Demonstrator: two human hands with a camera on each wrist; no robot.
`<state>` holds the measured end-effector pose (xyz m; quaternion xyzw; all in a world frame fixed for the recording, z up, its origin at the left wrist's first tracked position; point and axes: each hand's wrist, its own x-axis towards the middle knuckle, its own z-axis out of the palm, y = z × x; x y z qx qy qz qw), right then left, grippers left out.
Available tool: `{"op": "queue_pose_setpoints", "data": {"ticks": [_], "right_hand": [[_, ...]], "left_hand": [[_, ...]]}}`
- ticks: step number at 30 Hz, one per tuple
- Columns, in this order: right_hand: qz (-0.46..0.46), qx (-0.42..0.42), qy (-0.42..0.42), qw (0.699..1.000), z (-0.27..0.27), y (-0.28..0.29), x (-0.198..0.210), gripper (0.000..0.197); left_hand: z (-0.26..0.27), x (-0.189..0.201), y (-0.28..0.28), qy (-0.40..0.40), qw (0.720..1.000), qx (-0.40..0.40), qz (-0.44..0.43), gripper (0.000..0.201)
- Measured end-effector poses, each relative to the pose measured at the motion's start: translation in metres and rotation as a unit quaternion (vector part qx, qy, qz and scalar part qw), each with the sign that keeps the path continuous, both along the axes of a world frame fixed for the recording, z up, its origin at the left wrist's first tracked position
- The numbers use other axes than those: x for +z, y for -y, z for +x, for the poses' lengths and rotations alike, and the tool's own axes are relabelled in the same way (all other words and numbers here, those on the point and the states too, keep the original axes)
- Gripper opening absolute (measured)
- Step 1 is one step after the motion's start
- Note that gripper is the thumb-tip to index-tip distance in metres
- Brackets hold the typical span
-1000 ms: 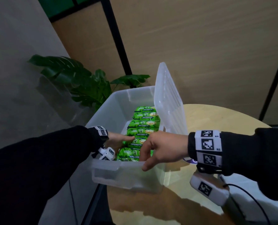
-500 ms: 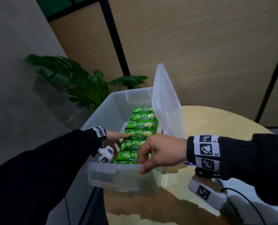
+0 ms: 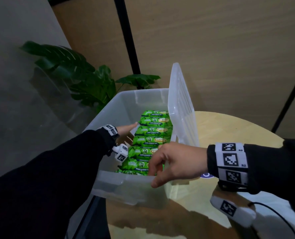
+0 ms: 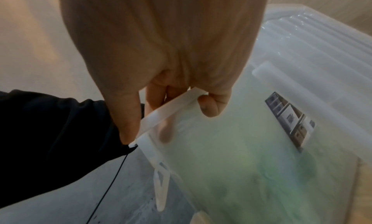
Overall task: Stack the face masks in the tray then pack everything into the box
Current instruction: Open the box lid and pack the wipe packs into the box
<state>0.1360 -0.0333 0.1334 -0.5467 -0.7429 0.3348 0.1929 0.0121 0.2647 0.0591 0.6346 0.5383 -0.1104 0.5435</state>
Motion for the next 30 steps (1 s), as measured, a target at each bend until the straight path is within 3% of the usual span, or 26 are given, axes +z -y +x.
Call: {"op": "queue_pose_setpoints", "data": {"ticks": [2,5,11,15,16,18,21,27,28,30], "right_hand": [[-0.011,0.005,0.002,1.000,0.001,-0.001,0.002,0.019],[-0.023,0.014,-0.001,1.000,0.002,-0.003,0.005,0.018],[-0.041,0.020,-0.017,0.999,0.002,-0.007,0.004,0.014],[-0.049,0.013,-0.022,0.998,0.004,-0.006,0.004,0.012],[-0.050,0.014,-0.021,0.998,0.005,-0.006,0.004,0.012],[-0.053,0.016,-0.020,0.998,0.005,-0.007,0.003,0.013],[-0.053,0.020,-0.024,0.998,0.005,-0.010,-0.001,0.015],[-0.046,0.034,0.004,0.998,0.005,-0.009,-0.001,0.018],[-0.045,0.030,0.005,0.999,0.005,-0.008,0.000,0.019],[-0.040,0.022,0.010,0.999,0.004,-0.006,0.001,0.019]], "left_hand": [[0.014,-0.011,-0.021,0.049,0.996,0.055,0.054,0.100],[0.046,-0.017,-0.018,0.155,0.987,0.048,-0.004,0.085],[0.041,-0.030,-0.028,0.168,0.981,-0.023,-0.095,0.094],[0.049,-0.018,-0.030,0.125,0.988,0.023,0.086,0.082],[0.052,-0.017,-0.032,0.136,0.984,0.038,0.107,0.087],[0.063,-0.020,-0.039,0.192,0.978,0.050,0.066,0.099],[0.073,-0.020,-0.033,0.239,0.970,0.033,0.014,0.063],[0.065,-0.015,-0.032,0.212,0.977,0.001,-0.027,0.056],[0.066,-0.013,-0.029,0.186,0.982,-0.019,-0.015,0.058],[0.074,0.002,-0.020,0.098,0.989,-0.065,0.091,0.071]]}}
